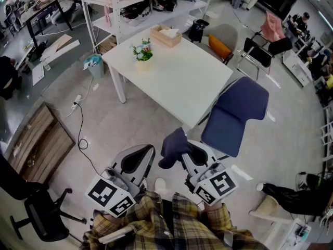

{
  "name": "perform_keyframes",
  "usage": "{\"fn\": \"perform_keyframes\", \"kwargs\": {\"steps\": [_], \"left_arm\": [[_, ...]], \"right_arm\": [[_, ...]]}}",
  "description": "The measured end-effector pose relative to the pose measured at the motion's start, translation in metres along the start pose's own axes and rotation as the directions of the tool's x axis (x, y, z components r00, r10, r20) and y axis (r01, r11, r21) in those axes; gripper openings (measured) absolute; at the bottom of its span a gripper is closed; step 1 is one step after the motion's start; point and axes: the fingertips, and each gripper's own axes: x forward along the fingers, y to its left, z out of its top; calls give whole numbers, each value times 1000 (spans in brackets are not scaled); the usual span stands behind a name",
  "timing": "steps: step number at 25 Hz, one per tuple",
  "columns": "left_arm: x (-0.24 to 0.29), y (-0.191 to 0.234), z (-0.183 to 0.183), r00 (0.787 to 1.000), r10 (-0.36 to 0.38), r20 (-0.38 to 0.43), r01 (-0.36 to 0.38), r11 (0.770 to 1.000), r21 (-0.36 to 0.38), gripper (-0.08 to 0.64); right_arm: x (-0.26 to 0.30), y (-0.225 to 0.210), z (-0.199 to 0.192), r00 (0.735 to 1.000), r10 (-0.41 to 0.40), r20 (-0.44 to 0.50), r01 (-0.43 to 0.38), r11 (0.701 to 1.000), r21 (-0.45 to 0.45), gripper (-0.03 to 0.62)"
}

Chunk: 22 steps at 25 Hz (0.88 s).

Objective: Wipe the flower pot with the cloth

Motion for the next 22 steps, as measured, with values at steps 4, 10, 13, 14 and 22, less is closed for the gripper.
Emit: {"fn": "perform_keyframes", "kwargs": {"steps": [4,10,13,14,22], "left_arm": [[14,6,0,1000,12,15,-12,1000,26,8],[25,-1,-5,1000,20,17,-20,999,31,9],[31,-2,-6,999,31,25,-32,999,29,8],[32,-3,-7,999,36,28,-37,999,27,8],[38,-10,-19,997,72,14,-73,997,39,8]], "right_arm": [[8,-13,3,999,20,27,-20,1000,-9,23],[-2,-24,5,999,15,38,-15,1000,-4,23],[-9,-34,7,999,9,45,-9,1000,2,23],[-11,-38,7,999,9,50,-9,1000,7,23],[-20,-54,1,998,19,54,-21,999,34,25]]}}
